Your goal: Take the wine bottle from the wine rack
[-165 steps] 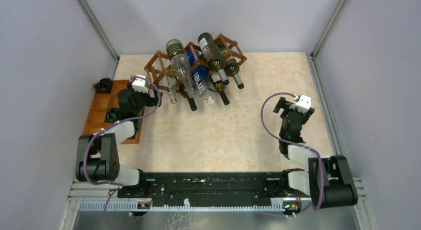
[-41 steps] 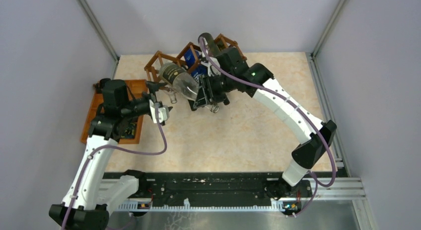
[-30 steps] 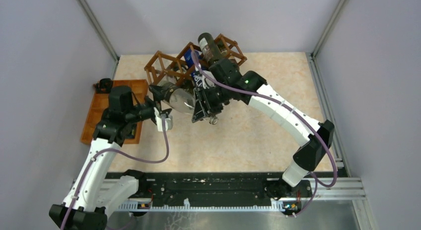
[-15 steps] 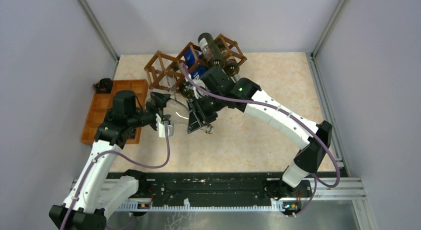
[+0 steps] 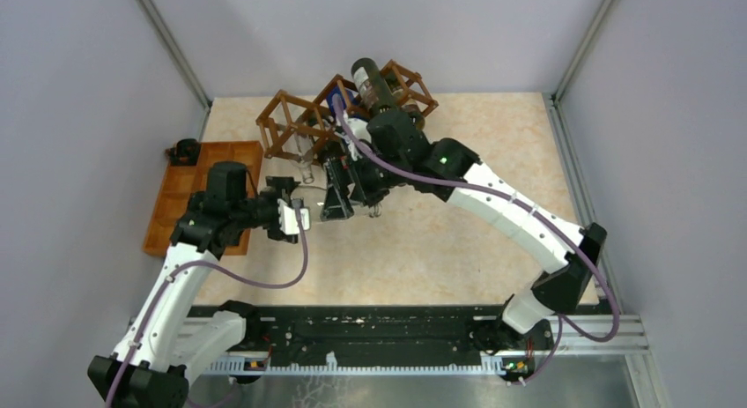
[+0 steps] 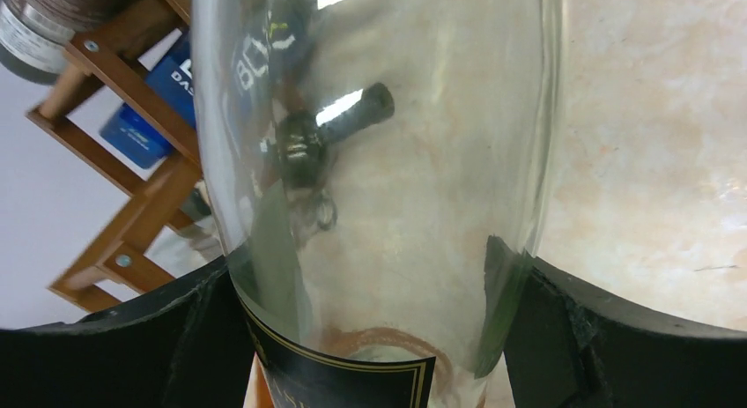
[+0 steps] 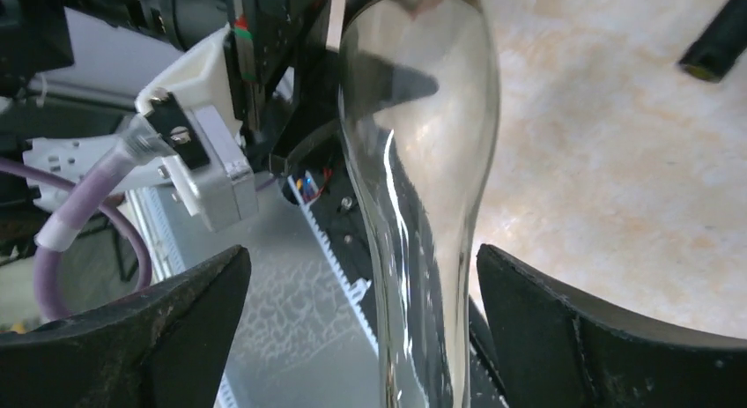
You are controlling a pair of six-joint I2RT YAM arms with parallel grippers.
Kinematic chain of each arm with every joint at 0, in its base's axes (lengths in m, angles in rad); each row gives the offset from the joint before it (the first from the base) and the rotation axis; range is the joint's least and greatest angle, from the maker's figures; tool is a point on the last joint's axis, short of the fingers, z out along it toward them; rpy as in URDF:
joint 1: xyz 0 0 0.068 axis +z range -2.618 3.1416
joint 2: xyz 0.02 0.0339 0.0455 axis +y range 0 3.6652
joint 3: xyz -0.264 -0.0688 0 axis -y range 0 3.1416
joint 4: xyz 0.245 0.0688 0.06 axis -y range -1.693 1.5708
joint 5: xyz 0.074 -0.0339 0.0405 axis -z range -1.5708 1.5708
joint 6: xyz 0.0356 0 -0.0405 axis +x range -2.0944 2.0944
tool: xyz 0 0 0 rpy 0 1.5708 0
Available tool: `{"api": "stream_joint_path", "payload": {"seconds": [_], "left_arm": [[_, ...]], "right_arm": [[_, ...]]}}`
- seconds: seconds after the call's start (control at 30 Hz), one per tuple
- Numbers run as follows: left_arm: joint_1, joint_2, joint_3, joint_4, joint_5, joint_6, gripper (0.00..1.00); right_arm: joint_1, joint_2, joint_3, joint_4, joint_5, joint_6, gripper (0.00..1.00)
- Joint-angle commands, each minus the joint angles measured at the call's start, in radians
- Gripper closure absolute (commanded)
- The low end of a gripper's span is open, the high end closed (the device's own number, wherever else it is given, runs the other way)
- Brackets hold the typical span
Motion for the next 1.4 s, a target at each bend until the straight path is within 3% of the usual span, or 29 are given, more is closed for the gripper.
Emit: {"api": "stream_joint_path", "payload": {"seconds": [0.0,0.33,0.63,0.83,1.17,1.37], "left_arm": [[-0.004,-0.022,0.036,0.085,0.043,-0.229,1.0],[-0.003,-0.007,0.043,0.104,0.118,-0.585,1.0],[-0.003,0.041,0.096,0.138,0.211,-0.826,1.0],[-0.003,0.054,0.119,0.162,0.244,-0.908,1.0],[-0.003,0.055,0.135,0.16,0.278,-0.953,1.0],[-0.003,0.063,0.147,0.166,0.272,-0.979,1.0]], "right_arm": [[-0.026,-0.109,0.006,0.112,0.18,0.045,0.01],[-0.051,-0.229,-0.069,0.198,0.471,0.131,0.01],[-0.049,-0.226,-0.124,0.327,0.45,0.19,0.02],[-0.039,-0.163,-0.124,0.407,0.443,0.224,0.08],[-0.009,0.012,0.036,0.429,0.413,0.236,0.32],[-0.004,0.037,0.067,0.419,0.39,0.242,0.69]]}}
